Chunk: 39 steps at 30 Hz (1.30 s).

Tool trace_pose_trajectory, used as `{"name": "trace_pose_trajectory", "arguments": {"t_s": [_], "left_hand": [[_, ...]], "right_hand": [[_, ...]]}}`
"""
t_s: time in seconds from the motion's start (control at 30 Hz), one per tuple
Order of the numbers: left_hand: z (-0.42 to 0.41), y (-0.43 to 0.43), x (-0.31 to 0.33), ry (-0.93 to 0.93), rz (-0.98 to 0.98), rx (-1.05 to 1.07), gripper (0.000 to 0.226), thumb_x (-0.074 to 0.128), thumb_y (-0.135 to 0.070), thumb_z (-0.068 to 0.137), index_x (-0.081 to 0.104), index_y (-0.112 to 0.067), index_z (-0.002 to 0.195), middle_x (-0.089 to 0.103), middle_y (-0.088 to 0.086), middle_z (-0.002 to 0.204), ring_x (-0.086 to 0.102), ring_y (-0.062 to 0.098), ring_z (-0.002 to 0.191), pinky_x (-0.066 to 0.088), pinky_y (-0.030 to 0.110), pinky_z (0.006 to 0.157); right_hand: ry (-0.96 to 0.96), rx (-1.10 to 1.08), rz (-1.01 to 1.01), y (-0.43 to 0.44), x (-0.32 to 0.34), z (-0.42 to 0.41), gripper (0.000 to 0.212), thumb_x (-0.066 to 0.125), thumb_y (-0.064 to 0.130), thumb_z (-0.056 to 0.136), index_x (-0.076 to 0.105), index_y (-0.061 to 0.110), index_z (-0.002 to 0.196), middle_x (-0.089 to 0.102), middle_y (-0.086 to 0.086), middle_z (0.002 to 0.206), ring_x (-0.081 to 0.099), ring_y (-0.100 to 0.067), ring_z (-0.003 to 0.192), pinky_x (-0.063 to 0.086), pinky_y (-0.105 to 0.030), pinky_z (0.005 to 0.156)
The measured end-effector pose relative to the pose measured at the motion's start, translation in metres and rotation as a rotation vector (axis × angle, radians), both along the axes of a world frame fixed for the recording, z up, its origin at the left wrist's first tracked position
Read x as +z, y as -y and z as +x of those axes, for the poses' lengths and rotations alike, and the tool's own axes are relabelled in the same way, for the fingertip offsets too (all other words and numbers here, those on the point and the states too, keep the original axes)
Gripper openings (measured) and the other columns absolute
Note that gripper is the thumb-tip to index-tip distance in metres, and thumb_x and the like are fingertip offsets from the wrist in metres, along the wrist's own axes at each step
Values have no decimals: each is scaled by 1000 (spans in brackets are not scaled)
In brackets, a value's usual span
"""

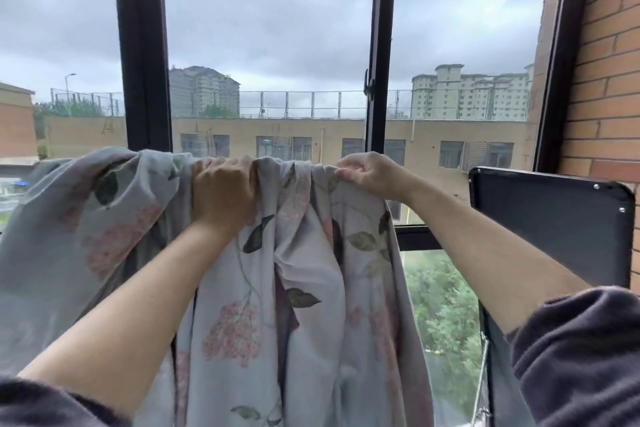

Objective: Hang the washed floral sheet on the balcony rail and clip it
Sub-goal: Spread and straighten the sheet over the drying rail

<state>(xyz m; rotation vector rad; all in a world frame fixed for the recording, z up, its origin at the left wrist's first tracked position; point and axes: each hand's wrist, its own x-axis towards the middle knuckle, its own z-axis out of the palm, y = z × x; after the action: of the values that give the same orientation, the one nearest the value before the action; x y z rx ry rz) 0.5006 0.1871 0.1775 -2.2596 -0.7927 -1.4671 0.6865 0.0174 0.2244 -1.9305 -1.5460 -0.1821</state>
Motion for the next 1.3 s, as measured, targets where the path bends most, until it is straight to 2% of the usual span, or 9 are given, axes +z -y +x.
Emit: {"name": "trace_pose_trajectory", "arguments": {"t_s": [0.13, 0.27, 0.4, 0.53, 0.67, 0.97, 1.07, 1.17, 1.3], "left_hand": [[-12, 3, 4, -15, 10, -43, 31, 38, -22, 92, 63, -8, 79, 68, 11, 77, 63, 30, 75, 41, 43, 86], [-58, -24, 13, -29, 12, 244, 33, 45, -33, 91, 61, -10, 109, 63, 13, 113, 53, 32, 111, 9, 59, 109], [-102, -47, 17, -31, -397, 372, 63, 35, -62, 86, 47, -14, 126, 53, 23, 120, 49, 41, 112, 38, 53, 96], [-108, -45, 8, -67, -210, 274, 39, 47, -36, 90, 54, -7, 115, 61, 21, 109, 56, 39, 100, 45, 44, 80], [-118, -40, 25, -95, -139, 244, 40, 33, -38, 98, 62, -12, 107, 67, 20, 97, 62, 39, 90, 45, 39, 72], [-159, -108, 84, 326, -867, 3, 44, 40, -31, 98, 60, 6, 111, 61, 17, 109, 56, 32, 109, 41, 30, 79], [-178, -144, 87, 362, -877, 30, 42, 40, -31, 97, 62, 3, 107, 63, 21, 114, 60, 33, 104, 47, 36, 85], [-210, -176, 86, 194, -739, 170, 37, 38, -34, 98, 59, -5, 89, 65, 13, 89, 60, 27, 77, 50, 35, 74], [-223, -202, 76, -294, -741, 210, 40, 35, -52, 94, 56, -18, 90, 56, 3, 77, 56, 20, 77, 52, 36, 83]], "right_hand": [[350, -120, 74, -28, -11, -35, 38, 33, 43, 100, 61, 17, 107, 67, -4, 101, 58, -21, 91, 36, -29, 75], [423, -244, 226, -33, -27, -23, 44, 25, 46, 100, 60, 21, 108, 68, -6, 95, 61, -25, 90, 35, -31, 72], [382, -258, 231, -53, -25, -30, 43, 24, 44, 99, 58, 21, 113, 66, -6, 102, 60, -25, 90, 39, -35, 79], [449, -138, 215, -83, -23, -77, 45, 26, 50, 97, 48, 24, 126, 56, -2, 124, 51, -23, 114, 30, -45, 102], [502, -69, 161, -118, -13, -132, 41, 32, 54, 95, 51, 20, 105, 62, -4, 105, 58, -24, 99, 35, -45, 97], [440, -35, 127, -167, 7, -195, 36, 41, 41, 91, 57, 21, 116, 57, -4, 115, 54, -22, 101, 38, -37, 84], [387, -4, -62, -185, 16, -215, 37, 39, 50, 92, 61, 20, 97, 62, -1, 91, 55, -21, 83, 40, -31, 69], [390, -100, -89, -207, 22, -224, 41, 38, 48, 92, 49, 21, 63, 53, 1, 71, 55, -22, 76, 38, -30, 64], [411, -105, -119, -232, 25, -241, 30, 38, 43, 88, 55, 23, 72, 60, -2, 83, 56, -24, 82, 42, -32, 69]]}}
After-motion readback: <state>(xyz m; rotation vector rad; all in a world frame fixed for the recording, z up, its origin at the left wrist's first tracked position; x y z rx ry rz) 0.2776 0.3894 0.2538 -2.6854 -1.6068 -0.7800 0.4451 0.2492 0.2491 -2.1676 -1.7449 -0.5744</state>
